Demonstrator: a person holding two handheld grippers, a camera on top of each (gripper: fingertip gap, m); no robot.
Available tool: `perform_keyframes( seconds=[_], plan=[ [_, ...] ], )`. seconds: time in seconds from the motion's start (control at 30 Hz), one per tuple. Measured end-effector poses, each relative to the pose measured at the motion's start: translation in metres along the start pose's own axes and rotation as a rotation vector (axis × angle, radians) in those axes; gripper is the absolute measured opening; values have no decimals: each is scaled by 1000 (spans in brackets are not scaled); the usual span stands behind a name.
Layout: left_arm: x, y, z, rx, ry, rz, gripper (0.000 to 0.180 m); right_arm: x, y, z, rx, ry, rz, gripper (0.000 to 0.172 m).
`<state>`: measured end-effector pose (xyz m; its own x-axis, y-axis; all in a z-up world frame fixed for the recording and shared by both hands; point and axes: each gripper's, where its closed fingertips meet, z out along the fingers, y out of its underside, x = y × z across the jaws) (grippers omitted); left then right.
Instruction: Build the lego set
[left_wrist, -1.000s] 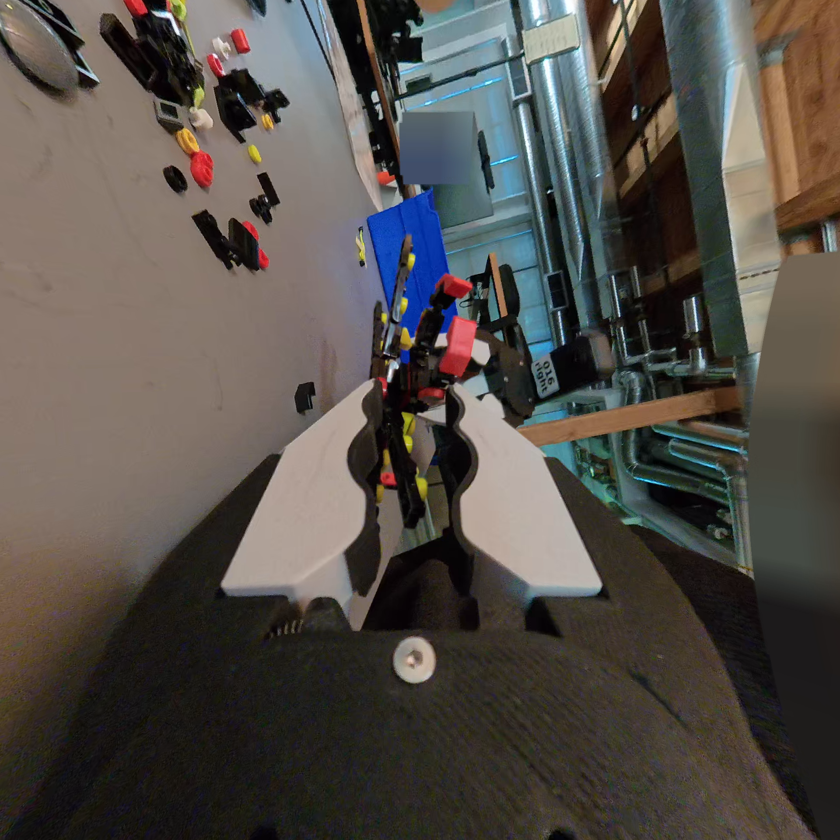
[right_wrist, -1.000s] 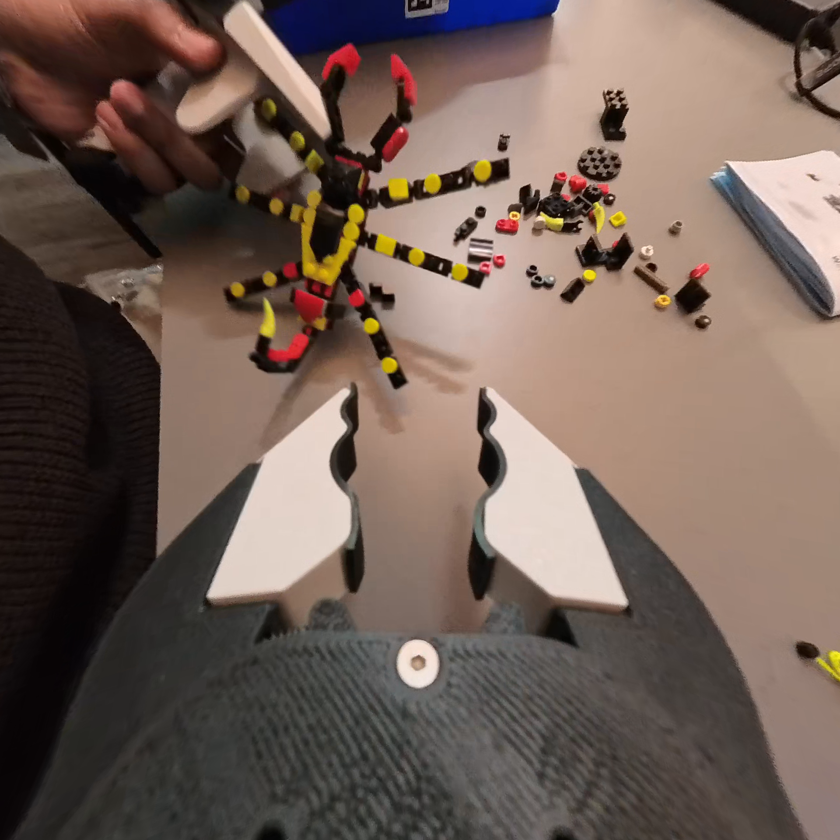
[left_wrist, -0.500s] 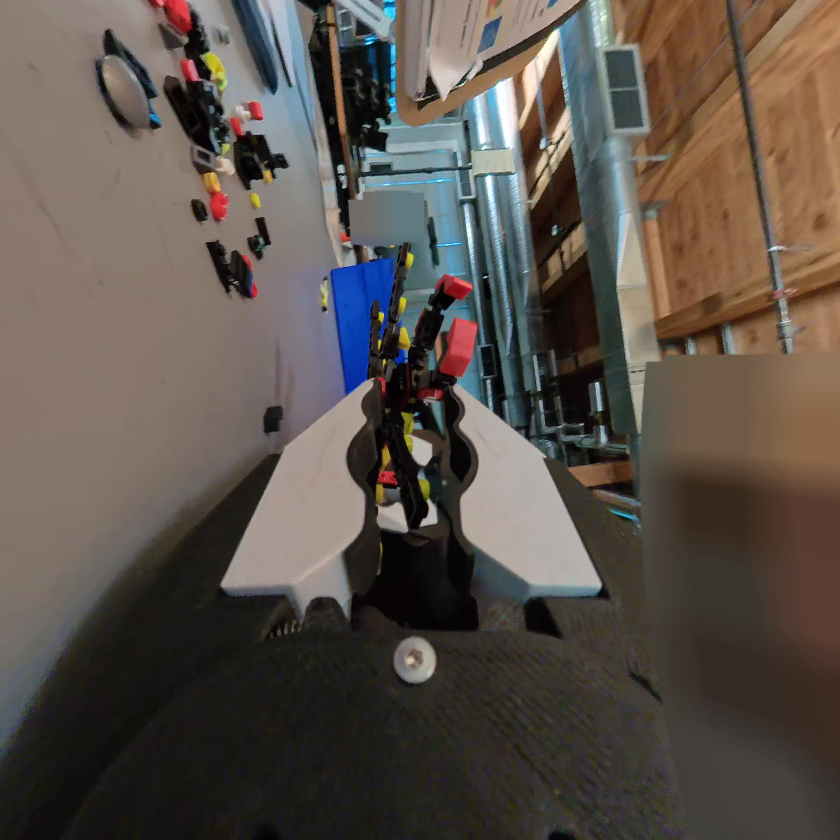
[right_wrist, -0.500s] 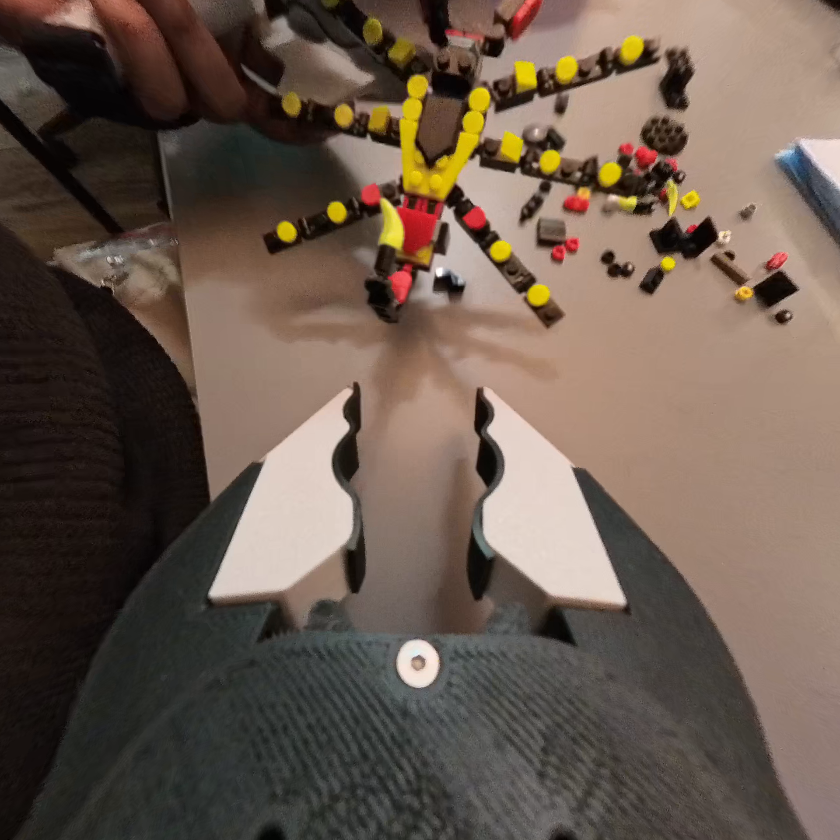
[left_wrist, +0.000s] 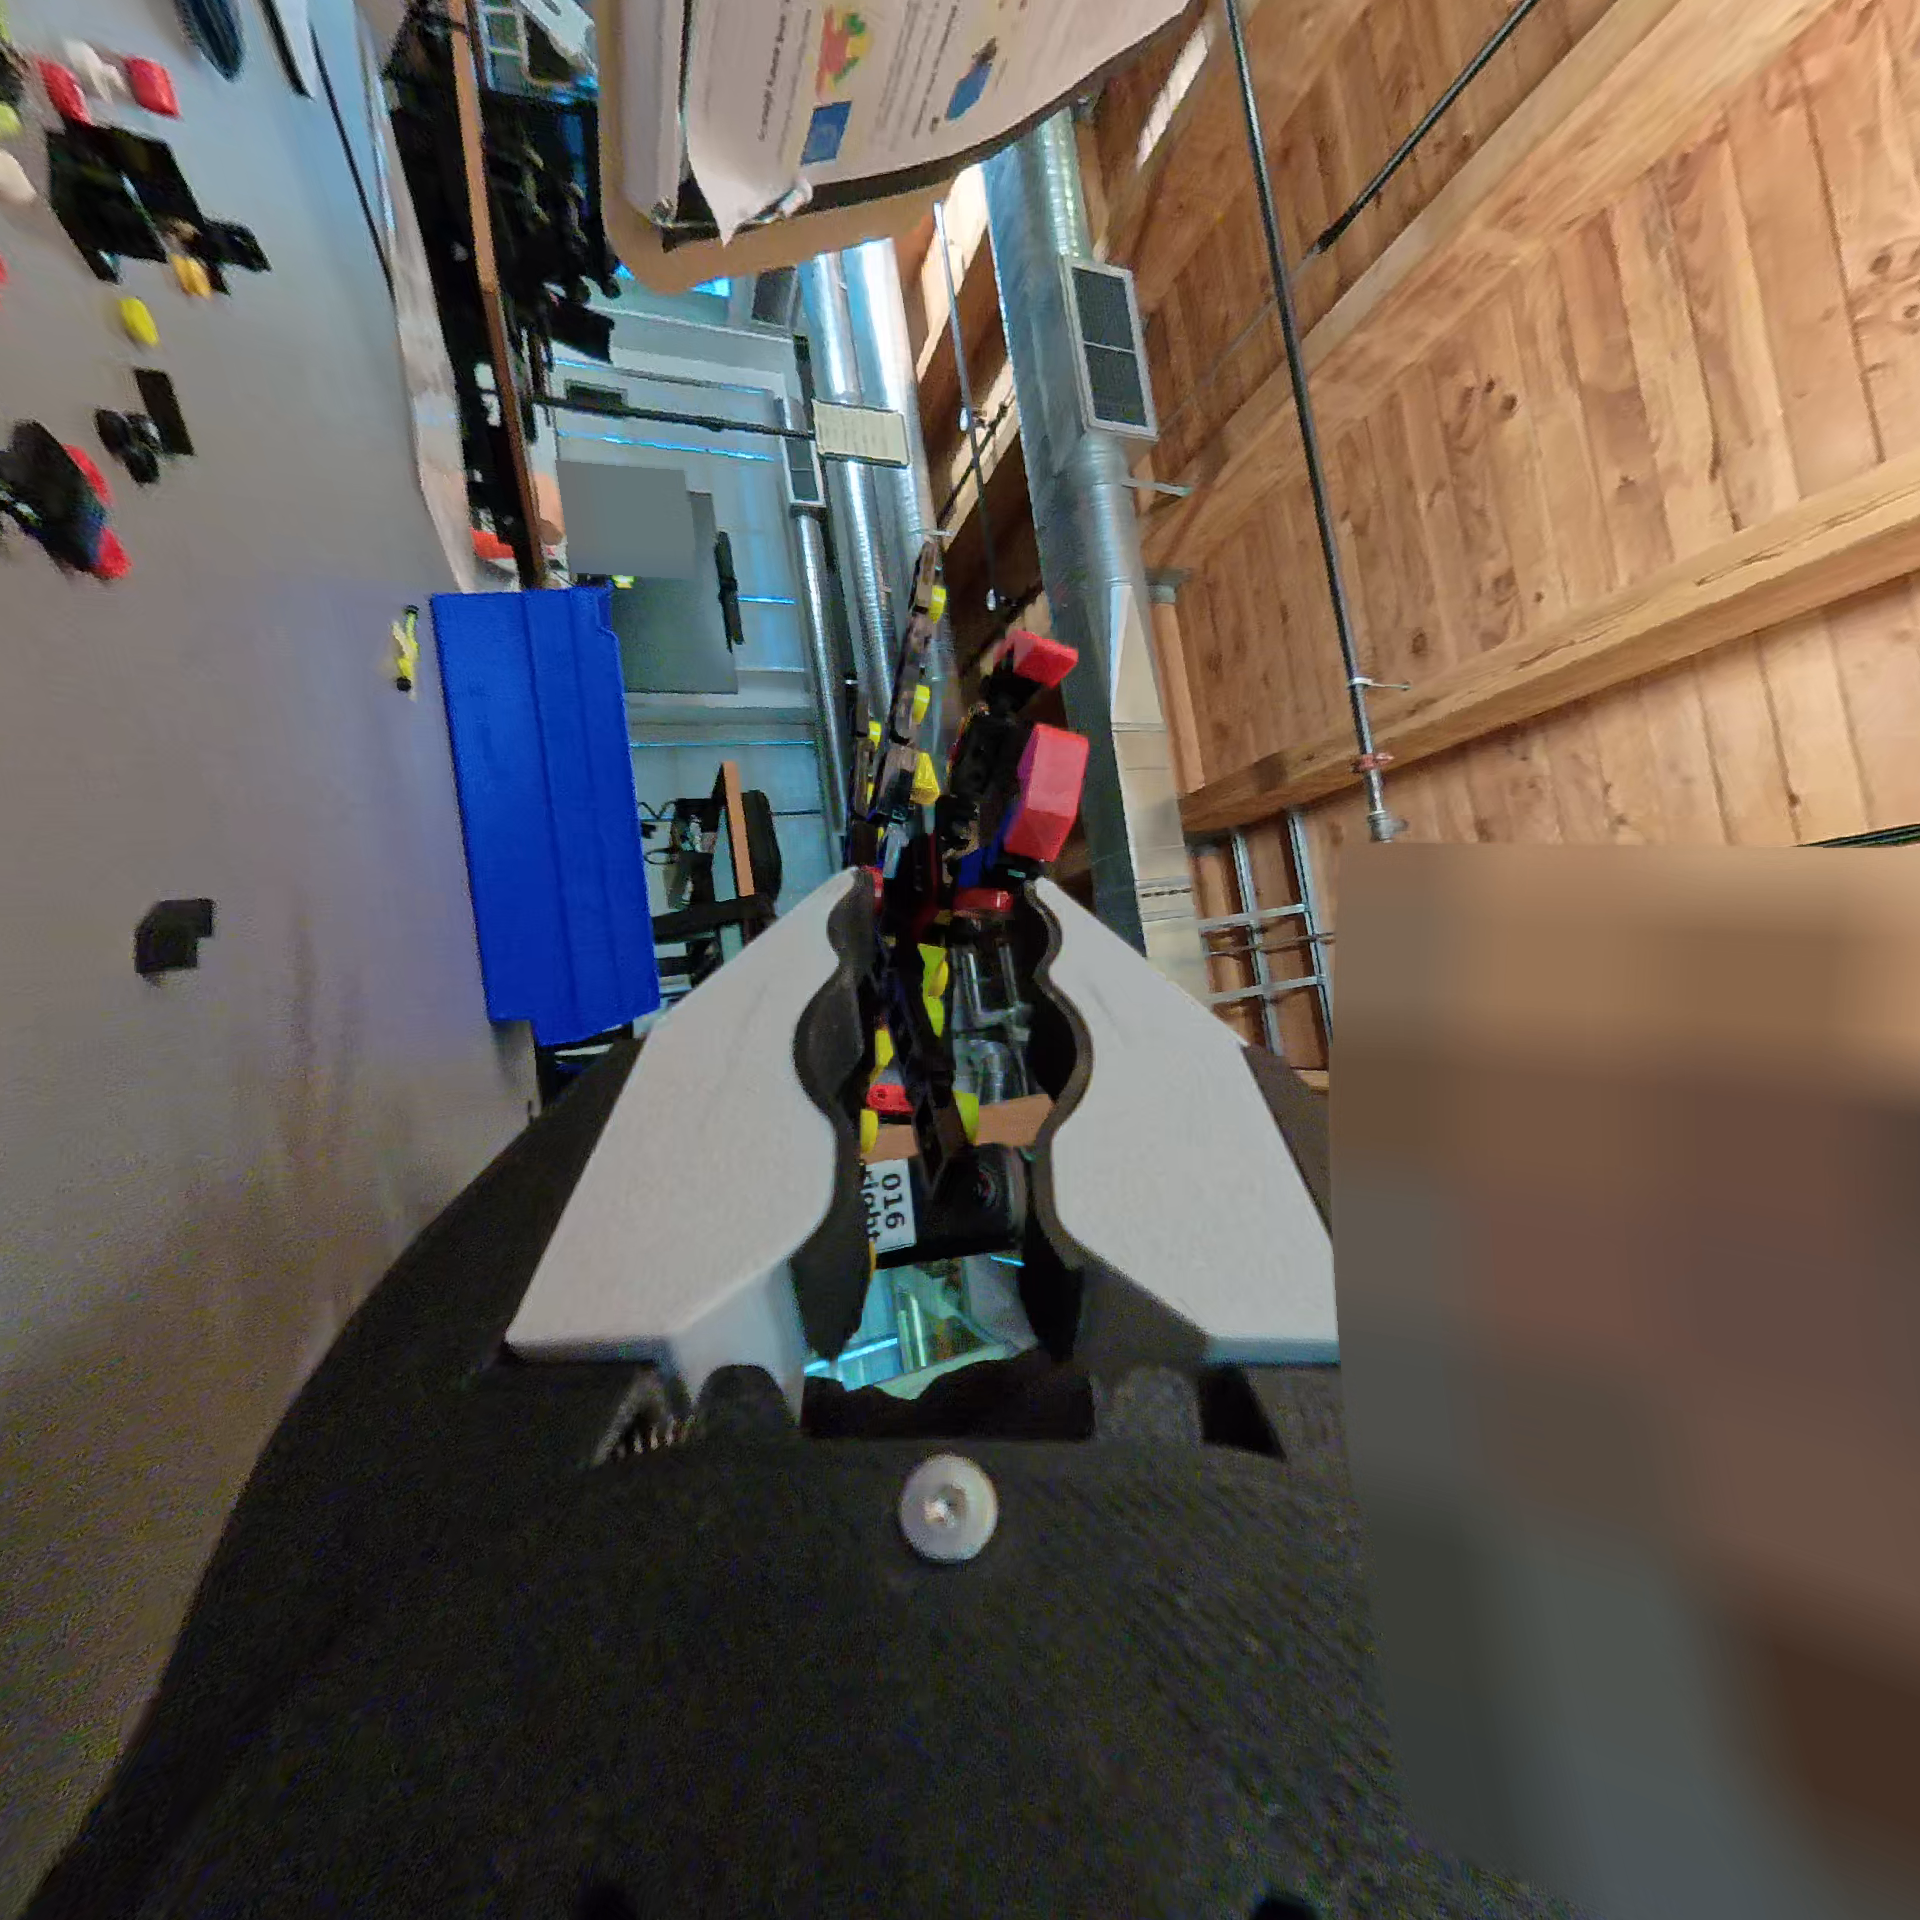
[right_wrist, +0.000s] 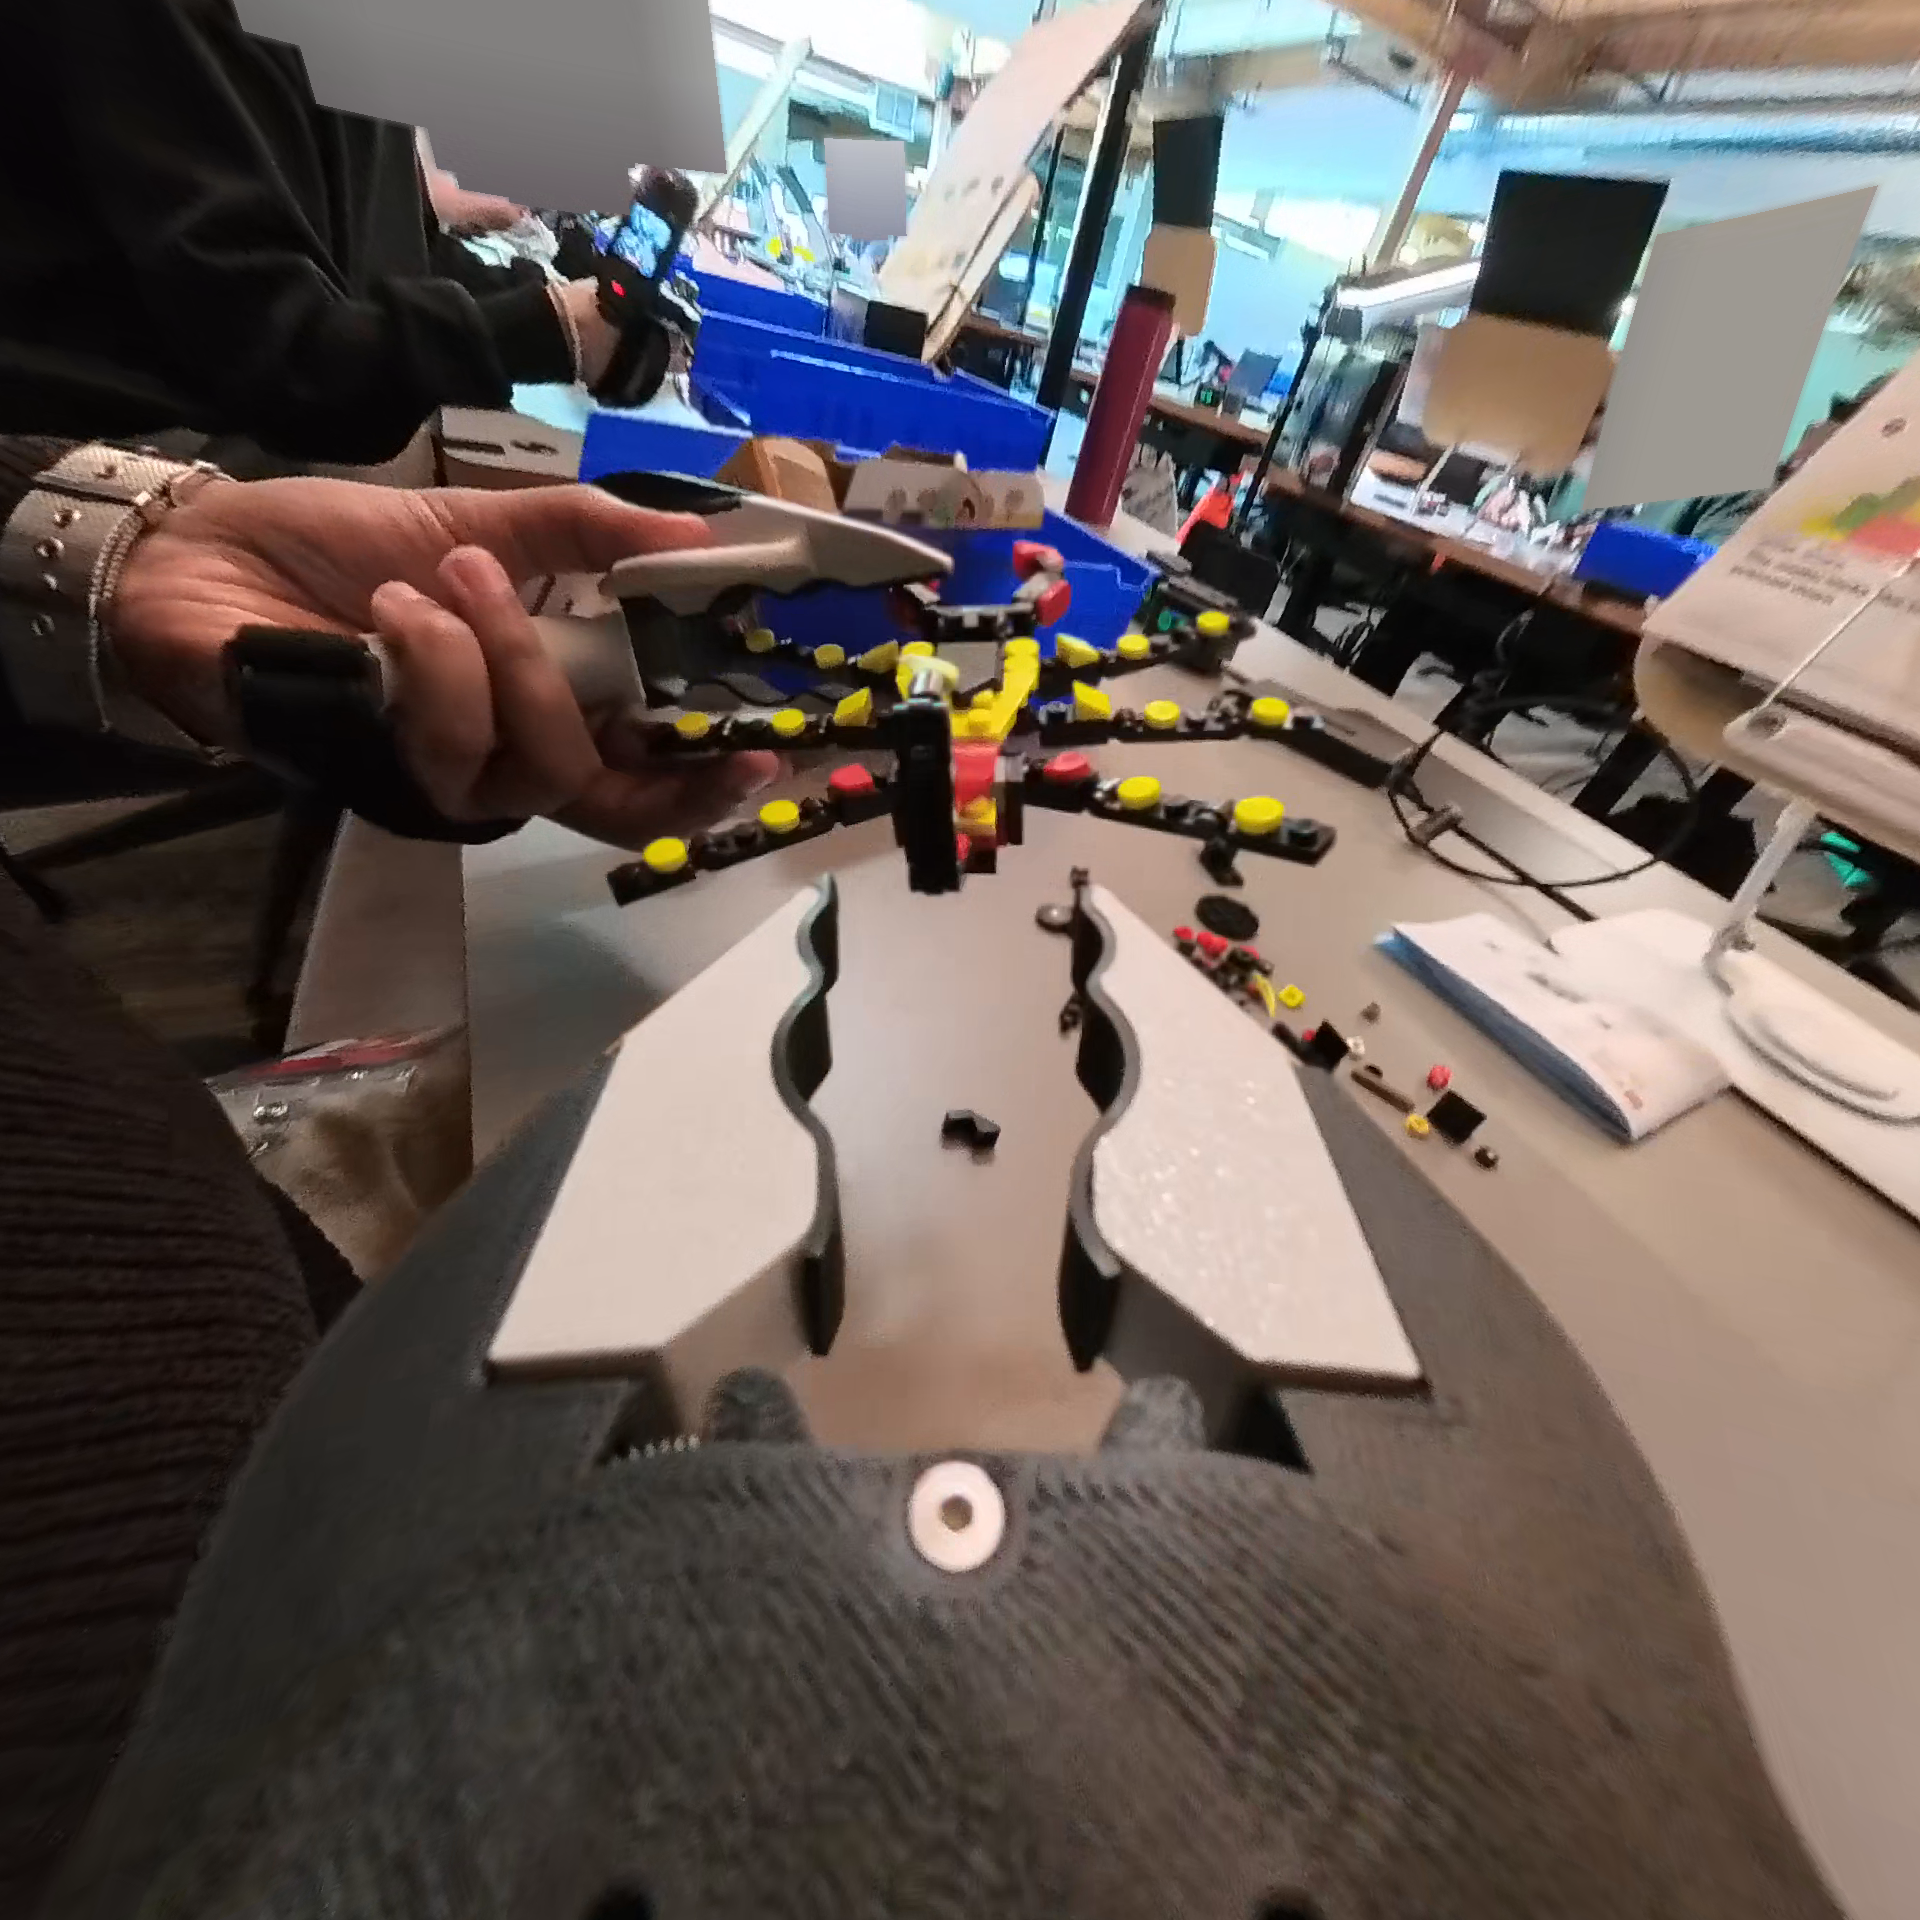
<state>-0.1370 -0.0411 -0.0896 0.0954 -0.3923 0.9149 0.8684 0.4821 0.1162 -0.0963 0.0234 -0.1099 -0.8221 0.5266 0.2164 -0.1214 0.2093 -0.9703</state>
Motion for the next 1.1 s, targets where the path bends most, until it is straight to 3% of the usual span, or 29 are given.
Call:
perform_keyframes(
  seconds=[0.37,0.67,1.1],
  plan=[
    [-1,10,2,-25,12,-47,24,-4,-14,9,59,-1,-4,26],
    [-4,10,2,-36,17,-56,20,-2,-16,8,63,-30,46,25],
    [-23,19,4,-111,-44,-56,60,25,-15,1,96,-80,413,25]
  ],
)
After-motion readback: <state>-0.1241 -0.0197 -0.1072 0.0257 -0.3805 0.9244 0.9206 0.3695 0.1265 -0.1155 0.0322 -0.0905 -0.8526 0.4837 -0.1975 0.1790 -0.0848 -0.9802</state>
